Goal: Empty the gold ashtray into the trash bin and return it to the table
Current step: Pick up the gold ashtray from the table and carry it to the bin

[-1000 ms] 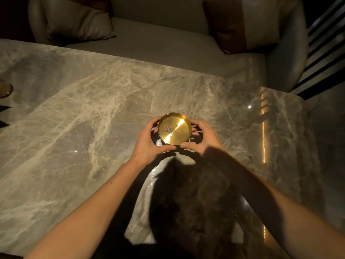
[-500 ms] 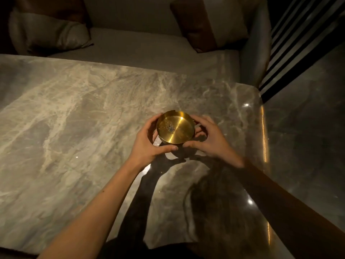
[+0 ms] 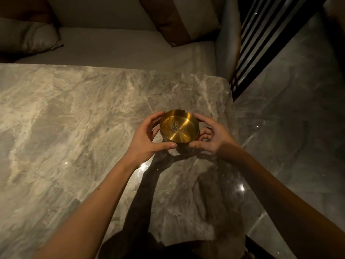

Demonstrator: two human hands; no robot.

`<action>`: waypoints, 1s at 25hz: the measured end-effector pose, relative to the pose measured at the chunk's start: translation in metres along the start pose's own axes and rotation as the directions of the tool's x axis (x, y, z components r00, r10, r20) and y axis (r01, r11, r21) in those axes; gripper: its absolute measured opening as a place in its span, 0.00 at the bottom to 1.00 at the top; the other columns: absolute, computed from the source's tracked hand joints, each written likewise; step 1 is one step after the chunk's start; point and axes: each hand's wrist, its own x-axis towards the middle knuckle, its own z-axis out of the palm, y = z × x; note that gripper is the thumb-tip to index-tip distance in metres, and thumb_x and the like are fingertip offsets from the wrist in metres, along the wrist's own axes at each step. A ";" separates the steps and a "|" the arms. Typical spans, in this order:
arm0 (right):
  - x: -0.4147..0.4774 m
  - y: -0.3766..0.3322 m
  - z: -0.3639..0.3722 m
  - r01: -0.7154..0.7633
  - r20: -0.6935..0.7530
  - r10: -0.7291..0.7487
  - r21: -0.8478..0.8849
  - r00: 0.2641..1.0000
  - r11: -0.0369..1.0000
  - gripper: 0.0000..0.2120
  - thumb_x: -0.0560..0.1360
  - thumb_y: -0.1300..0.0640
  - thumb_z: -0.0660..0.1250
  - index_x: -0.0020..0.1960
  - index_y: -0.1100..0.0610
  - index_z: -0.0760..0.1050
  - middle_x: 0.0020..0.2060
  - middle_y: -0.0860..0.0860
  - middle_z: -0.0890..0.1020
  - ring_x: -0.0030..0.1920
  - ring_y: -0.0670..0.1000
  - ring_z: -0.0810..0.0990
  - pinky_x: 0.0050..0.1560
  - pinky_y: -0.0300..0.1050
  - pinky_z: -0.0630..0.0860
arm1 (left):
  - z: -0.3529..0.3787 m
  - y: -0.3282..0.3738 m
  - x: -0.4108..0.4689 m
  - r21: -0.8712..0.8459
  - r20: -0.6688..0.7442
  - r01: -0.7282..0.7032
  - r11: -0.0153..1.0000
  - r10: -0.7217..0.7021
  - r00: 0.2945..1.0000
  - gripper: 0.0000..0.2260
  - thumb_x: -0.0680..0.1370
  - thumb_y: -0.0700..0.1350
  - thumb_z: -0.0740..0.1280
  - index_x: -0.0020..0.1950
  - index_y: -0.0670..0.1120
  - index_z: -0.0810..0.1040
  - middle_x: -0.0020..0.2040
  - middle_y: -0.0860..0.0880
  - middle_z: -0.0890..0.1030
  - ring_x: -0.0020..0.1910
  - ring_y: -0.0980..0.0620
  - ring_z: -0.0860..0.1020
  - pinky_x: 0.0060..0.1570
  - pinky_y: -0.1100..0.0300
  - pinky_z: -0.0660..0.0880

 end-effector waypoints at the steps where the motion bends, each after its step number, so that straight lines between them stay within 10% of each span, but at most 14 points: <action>1: -0.004 0.002 0.000 -0.014 -0.027 0.014 0.006 1.000 1.000 0.42 0.63 0.67 0.78 0.73 0.54 0.65 0.65 0.53 0.73 0.45 0.45 0.80 0.47 0.39 0.79 | 0.001 0.000 0.003 -0.007 0.028 0.004 1.000 -0.004 1.000 0.41 0.59 0.36 0.82 0.69 0.47 0.71 0.67 0.49 0.76 0.69 0.54 0.73 0.73 0.53 0.67; 19: -0.073 0.089 -0.157 -0.095 -0.270 0.081 -0.039 0.959 0.995 0.39 0.62 0.51 0.78 0.71 0.53 0.69 0.48 0.58 0.83 0.46 0.51 0.84 0.50 0.42 0.81 | 0.195 -0.029 0.053 -0.036 0.149 0.180 0.983 -0.173 0.974 0.38 0.63 0.38 0.78 0.72 0.47 0.68 0.66 0.55 0.76 0.67 0.60 0.75 0.66 0.64 0.71; 25: -0.105 0.167 -0.257 -0.130 -0.203 0.148 0.100 0.968 0.987 0.36 0.64 0.55 0.78 0.70 0.52 0.69 0.59 0.54 0.78 0.53 0.52 0.80 0.55 0.46 0.79 | 0.326 -0.053 0.063 -0.014 0.074 0.304 0.952 -0.302 0.950 0.39 0.65 0.40 0.78 0.73 0.47 0.66 0.67 0.53 0.75 0.66 0.60 0.75 0.64 0.67 0.71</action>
